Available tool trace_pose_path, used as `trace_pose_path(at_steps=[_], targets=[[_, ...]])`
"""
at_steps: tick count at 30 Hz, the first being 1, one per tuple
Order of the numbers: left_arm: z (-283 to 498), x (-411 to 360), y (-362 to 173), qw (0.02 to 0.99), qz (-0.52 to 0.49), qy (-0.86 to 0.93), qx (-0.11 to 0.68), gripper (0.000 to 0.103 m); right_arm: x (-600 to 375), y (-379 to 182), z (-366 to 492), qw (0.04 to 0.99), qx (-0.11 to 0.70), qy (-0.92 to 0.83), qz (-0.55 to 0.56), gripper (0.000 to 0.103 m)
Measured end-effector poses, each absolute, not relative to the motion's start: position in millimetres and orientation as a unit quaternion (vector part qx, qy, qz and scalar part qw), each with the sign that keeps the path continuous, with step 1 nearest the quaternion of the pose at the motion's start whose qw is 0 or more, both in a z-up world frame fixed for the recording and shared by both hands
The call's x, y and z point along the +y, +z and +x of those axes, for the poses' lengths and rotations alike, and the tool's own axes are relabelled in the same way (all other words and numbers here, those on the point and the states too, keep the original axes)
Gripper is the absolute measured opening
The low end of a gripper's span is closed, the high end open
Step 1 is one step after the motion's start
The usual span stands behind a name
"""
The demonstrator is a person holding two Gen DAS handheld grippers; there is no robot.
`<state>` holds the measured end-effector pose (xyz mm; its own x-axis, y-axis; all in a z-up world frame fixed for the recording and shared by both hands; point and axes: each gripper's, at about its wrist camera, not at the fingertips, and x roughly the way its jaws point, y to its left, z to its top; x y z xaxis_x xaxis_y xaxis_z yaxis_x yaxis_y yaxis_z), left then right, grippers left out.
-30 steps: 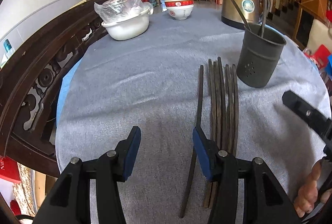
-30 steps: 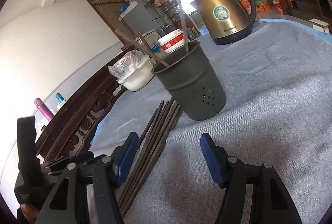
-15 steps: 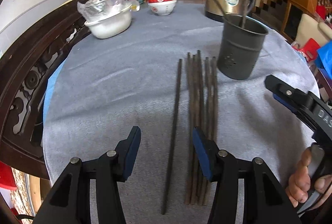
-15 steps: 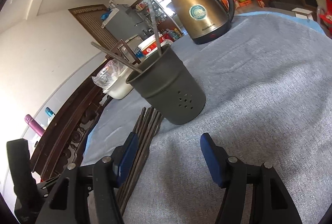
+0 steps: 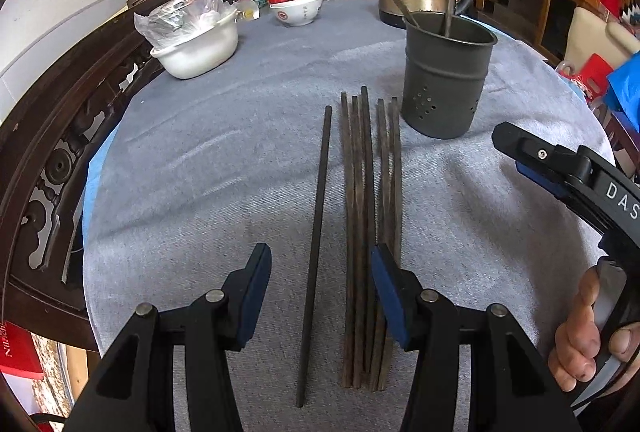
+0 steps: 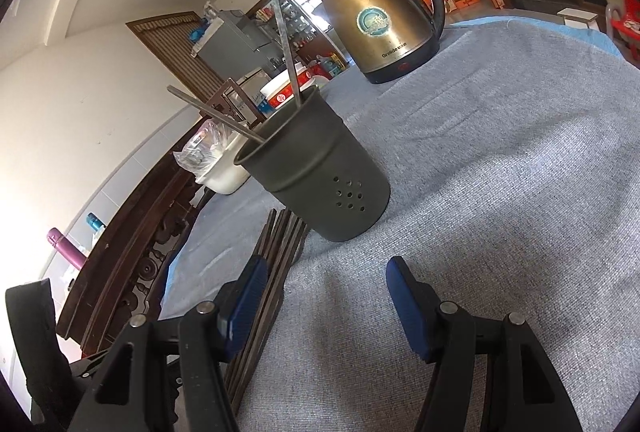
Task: Organize utensils
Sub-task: 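Withdraw the open right gripper from the holder back over the table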
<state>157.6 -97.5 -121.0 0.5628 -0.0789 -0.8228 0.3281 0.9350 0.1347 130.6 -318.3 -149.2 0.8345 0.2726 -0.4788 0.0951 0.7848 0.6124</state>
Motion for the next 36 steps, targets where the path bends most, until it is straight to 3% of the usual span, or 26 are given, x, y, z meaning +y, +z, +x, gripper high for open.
trace_pose_path(at_steps=[36], targets=[[147.6, -106.2, -114.4, 0.873, 0.149, -0.122, 0.448, 0.053, -321.6, -150.6, 130.9, 0.901, 0.285, 0.044, 0.323, 0.066]])
